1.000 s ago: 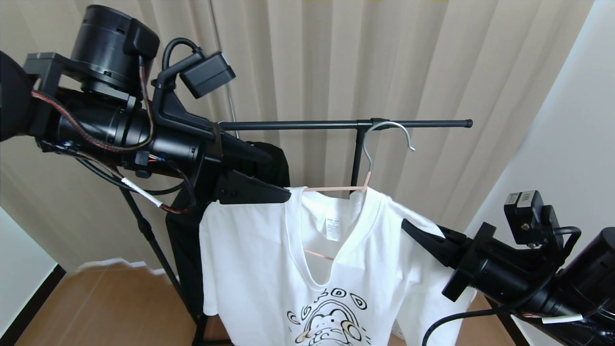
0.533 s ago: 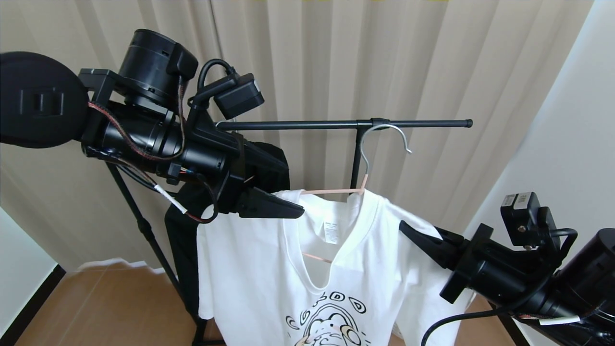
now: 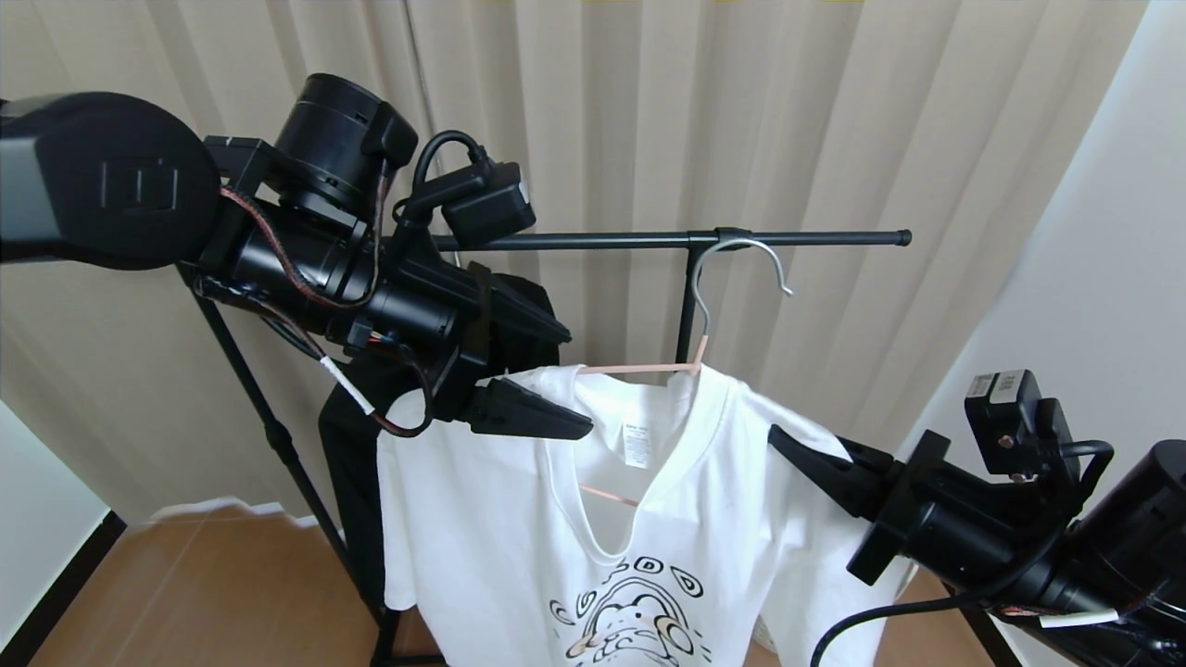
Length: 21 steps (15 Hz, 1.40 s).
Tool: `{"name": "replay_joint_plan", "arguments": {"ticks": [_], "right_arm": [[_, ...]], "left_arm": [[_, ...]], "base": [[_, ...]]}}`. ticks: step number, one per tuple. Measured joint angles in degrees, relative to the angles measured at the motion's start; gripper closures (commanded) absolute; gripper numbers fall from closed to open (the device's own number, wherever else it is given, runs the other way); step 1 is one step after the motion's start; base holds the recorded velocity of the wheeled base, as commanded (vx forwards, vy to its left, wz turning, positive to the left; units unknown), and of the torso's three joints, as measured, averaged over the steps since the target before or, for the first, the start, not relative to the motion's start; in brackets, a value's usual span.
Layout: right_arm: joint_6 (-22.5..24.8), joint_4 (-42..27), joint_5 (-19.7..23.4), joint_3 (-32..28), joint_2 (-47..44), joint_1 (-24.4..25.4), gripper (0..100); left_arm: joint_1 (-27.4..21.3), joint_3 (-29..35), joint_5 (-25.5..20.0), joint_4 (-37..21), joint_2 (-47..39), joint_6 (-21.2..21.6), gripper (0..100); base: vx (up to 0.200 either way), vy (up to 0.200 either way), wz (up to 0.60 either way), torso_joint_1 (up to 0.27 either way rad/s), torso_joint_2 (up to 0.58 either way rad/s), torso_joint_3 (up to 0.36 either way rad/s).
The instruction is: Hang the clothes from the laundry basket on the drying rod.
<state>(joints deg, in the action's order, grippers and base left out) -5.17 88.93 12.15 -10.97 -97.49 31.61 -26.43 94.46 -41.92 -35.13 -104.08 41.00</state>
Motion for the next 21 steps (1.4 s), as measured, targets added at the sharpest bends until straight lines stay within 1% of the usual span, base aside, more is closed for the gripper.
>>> {"name": "replay_joint_plan", "arguments": {"ticks": [15, 16, 21], "right_arm": [[0.0, 0.0, -0.1, -0.2, 0.4, 0.6, 100], [0.0, 0.0, -0.2, -0.2, 0.4, 0.6, 100], [0.0, 0.0, -0.2, -0.4, 0.4, 0.6, 100]], "left_arm": [[-1.7, -0.3, 0.0, 0.0, -2.8, 0.1, 0], [-1.7, -0.3, 0.0, 0.0, -2.9, 0.2, 100], [-2.1, -0.5, 0.0, 0.0, -3.2, 0.2, 100]], "base": [[0.000, 0.000, 0.00, 0.000, 0.00, 0.000], [0.000, 0.000, 0.00, 0.000, 0.00, 0.000], [0.000, 0.000, 0.00, 0.000, 0.00, 0.000]]}}
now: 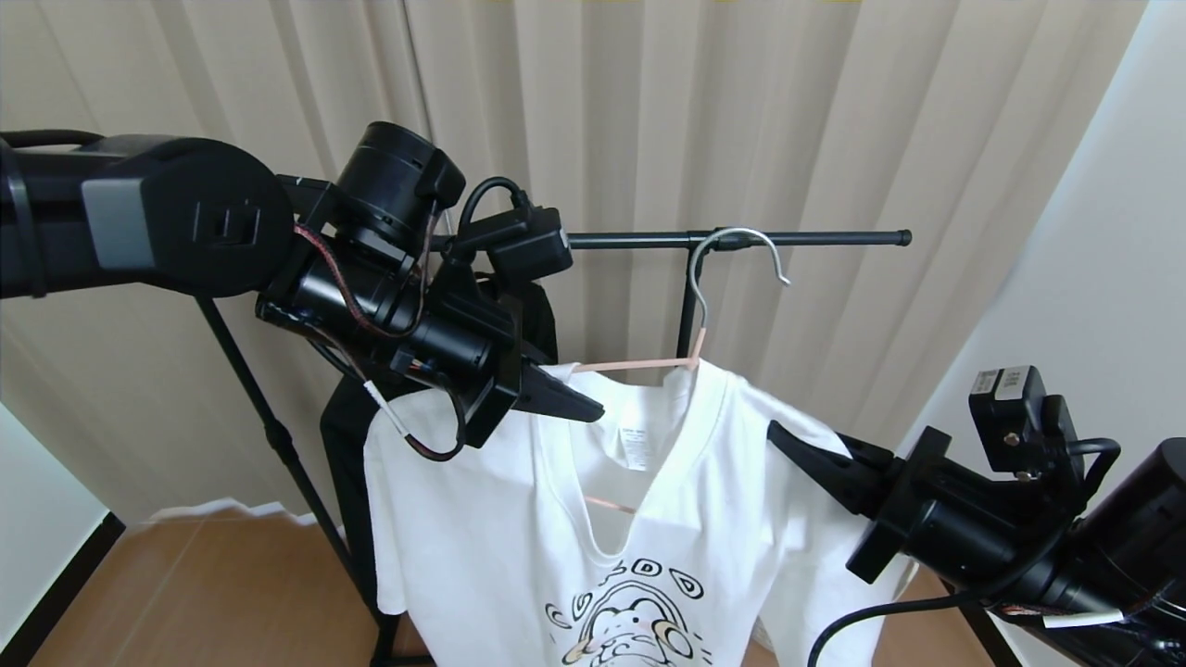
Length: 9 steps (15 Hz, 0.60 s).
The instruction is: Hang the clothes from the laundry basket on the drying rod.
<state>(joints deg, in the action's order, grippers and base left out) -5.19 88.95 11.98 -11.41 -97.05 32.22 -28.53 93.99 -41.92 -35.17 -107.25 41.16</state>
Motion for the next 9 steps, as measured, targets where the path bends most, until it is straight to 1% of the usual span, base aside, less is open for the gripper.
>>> {"name": "replay_joint_plan", "arguments": {"ticks": [4, 5, 9], "right_arm": [[0.1, 0.0, 0.1, 0.2, 0.0, 0.1, 100], [0.7, 0.0, -0.1, 0.3, 0.1, 0.5, 100], [6.1, -0.7, -1.0, 0.9, 0.3, 1.3, 100]], "left_arm": [[0.0, -0.9, 0.0, 0.1, 0.1, 0.0, 100], [0.0, -1.0, 0.0, 0.1, 0.1, 0.0, 100], [0.1, -2.0, 0.0, 0.3, 0.8, 0.1, 100]], "base": [[0.000, 0.000, 0.00, 0.000, 0.00, 0.000], [0.000, 0.000, 0.00, 0.000, 0.00, 0.000], [0.000, 0.000, 0.00, 0.000, 0.00, 0.000]]}}
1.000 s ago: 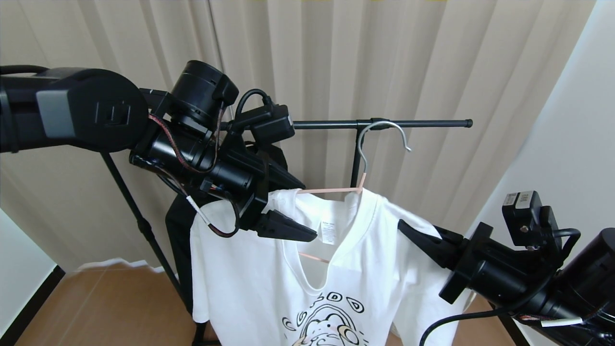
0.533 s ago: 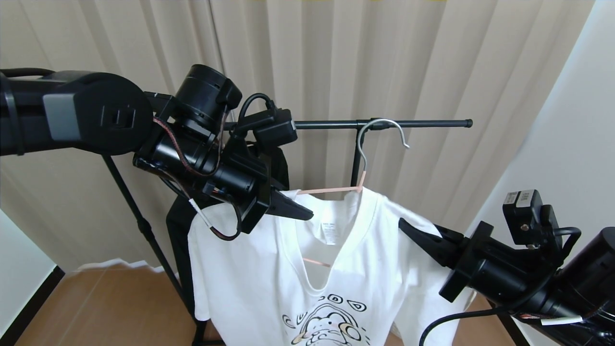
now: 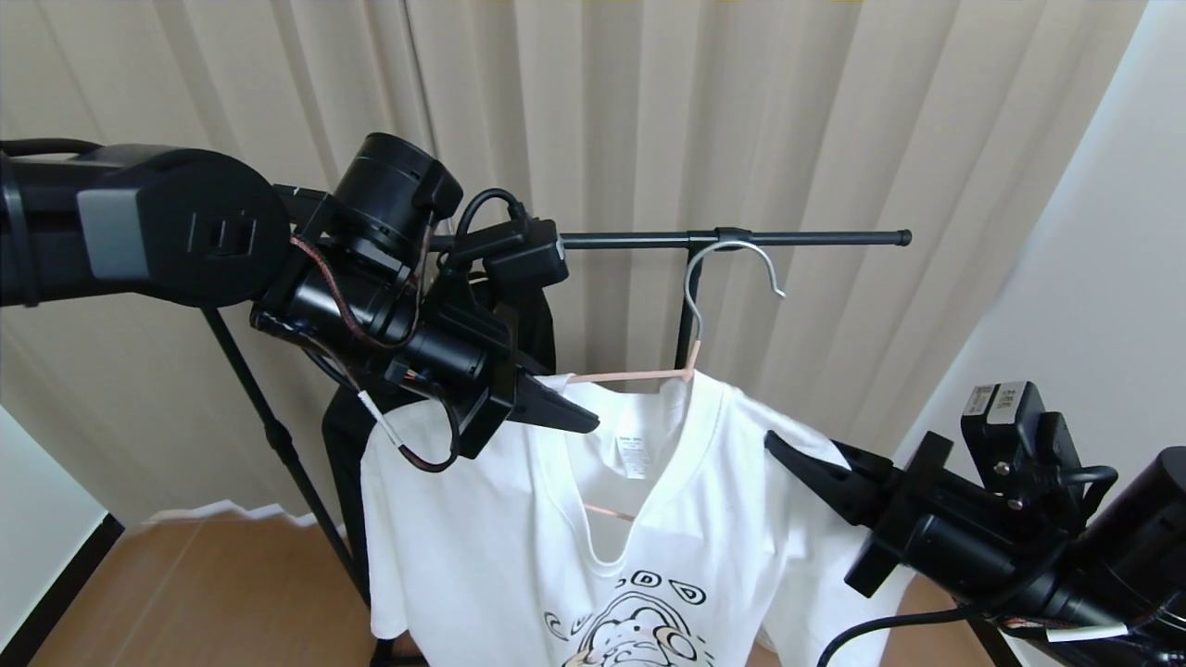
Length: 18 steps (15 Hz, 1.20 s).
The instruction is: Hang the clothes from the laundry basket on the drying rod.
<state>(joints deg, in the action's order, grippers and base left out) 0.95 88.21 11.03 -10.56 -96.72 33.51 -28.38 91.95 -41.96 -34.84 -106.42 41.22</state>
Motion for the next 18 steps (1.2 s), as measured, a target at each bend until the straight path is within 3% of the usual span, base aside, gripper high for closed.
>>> {"name": "replay_joint_plan", "arguments": {"ticks": [1, 2, 13, 15, 18], "right_arm": [[0.2, -0.3, -0.7, 0.1, 0.1, 0.1, 100], [0.3, -0.5, -1.1, 0.2, 0.3, 0.1, 0], [0.8, -2.1, -1.1, 0.1, 3.0, -0.3, 0], [0.7, -2.1, -0.3, -0.1, 3.3, -1.1, 0], [0.7, -2.2, 1.1, -0.4, 3.5, -4.0, 0]], "left_arm": [[0.1, -0.1, 0.0, 0.1, 0.1, 0.0, 100], [0.1, -0.2, -0.1, 0.1, 0.3, 0.0, 100], [2.2, -1.2, 0.0, 0.4, 1.9, -0.2, 100], [3.2, -3.1, -1.0, 2.8, 3.2, -0.2, 100], [5.7, -9.8, -4.4, 11.0, 6.0, -0.9, 100]], "base": [[0.000, 0.000, 0.00, 0.000, 0.00, 0.000], [0.000, 0.000, 0.00, 0.000, 0.00, 0.000], [0.000, 0.000, 0.00, 0.000, 0.00, 0.000], [0.000, 0.000, 0.00, 0.000, 0.00, 0.000], [0.000, 0.000, 0.00, 0.000, 0.00, 0.000]]}}
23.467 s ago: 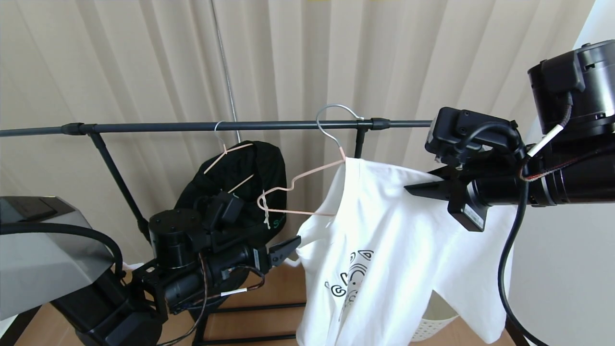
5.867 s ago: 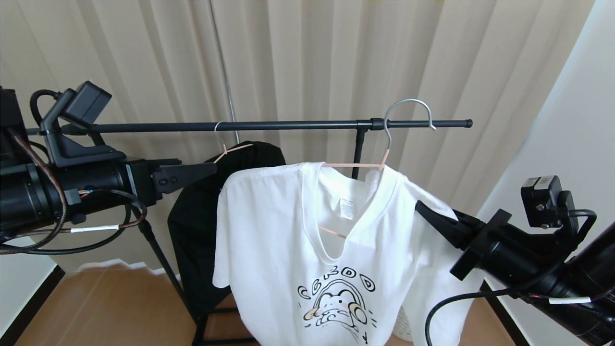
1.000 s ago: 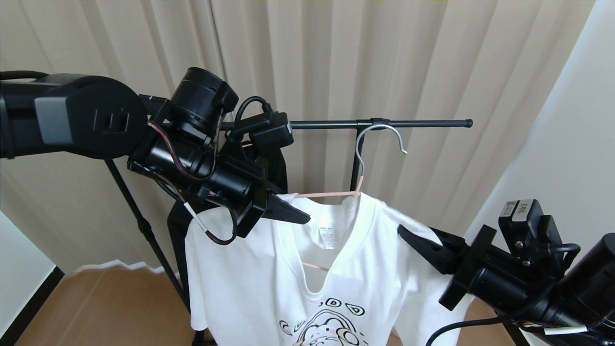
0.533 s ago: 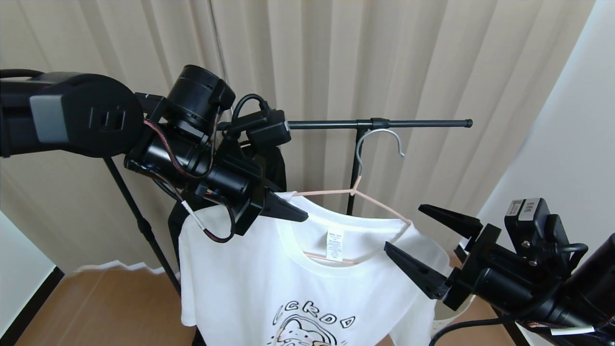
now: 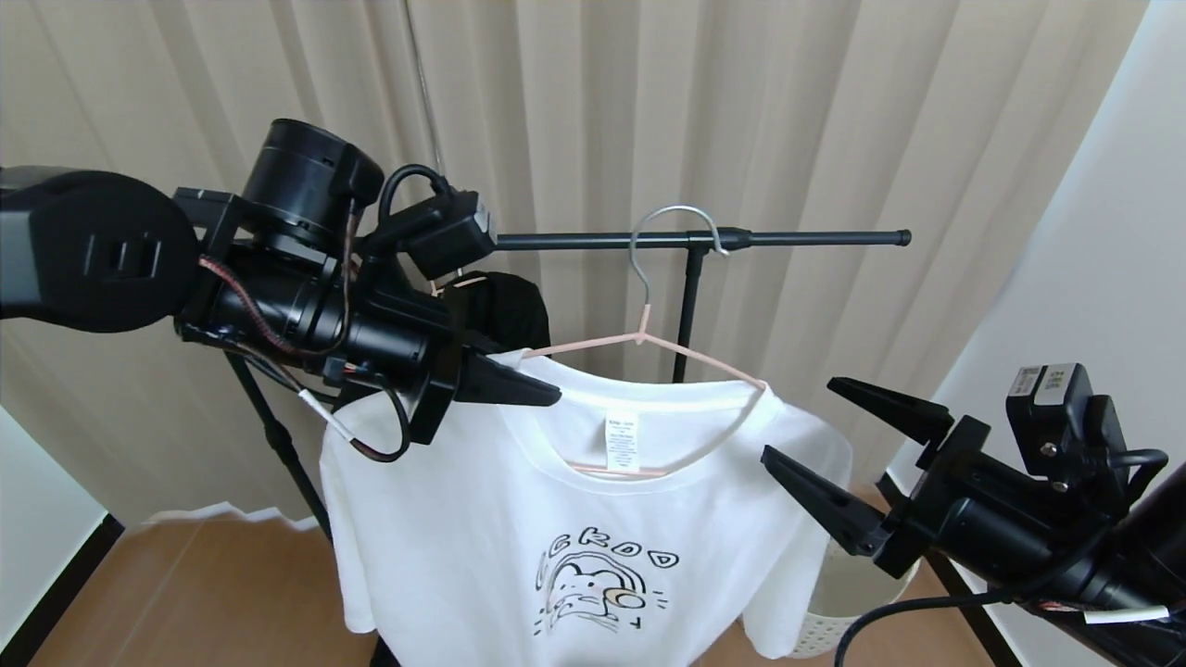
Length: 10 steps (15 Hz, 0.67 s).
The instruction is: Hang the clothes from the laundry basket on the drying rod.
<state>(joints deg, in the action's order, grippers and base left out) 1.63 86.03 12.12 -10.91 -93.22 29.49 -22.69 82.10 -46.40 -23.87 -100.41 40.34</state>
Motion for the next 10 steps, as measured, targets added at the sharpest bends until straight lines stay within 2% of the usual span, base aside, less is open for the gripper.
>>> {"name": "replay_joint_plan", "arguments": {"ticks": [6, 10], "right_arm": [[0.1, -0.2, 0.9, -0.2, 0.0, -3.0, 0], [3.1, -4.2, 1.0, -0.1, -1.4, -4.7, 0]], "left_arm": [[5.9, -12.5, -2.4, 11.0, 7.6, -1.3, 100], [9.5, -18.8, -6.0, 16.2, 11.8, -2.9, 100]], "base": [[0.000, 0.000, 0.00, 0.000, 0.00, 0.000], [0.000, 0.000, 0.00, 0.000, 0.00, 0.000]]}}
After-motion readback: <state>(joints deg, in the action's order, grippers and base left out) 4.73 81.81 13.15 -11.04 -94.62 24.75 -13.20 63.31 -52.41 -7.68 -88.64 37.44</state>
